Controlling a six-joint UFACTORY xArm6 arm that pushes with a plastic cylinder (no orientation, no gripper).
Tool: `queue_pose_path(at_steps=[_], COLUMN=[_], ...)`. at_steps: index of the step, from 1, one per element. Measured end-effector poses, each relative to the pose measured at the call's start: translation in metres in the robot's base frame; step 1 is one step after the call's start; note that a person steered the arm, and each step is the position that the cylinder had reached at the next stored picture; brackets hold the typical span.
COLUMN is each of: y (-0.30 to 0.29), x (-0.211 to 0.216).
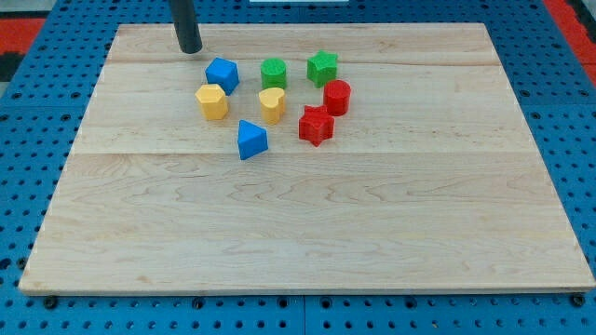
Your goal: Nudge the red star a bit left
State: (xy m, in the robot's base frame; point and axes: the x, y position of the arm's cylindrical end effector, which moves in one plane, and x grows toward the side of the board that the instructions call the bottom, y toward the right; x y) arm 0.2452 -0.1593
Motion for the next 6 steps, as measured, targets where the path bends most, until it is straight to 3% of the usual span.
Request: queue_pose_path(at_steps=[5,6], y=[0.023,0.109], x=[0.000,-0.001])
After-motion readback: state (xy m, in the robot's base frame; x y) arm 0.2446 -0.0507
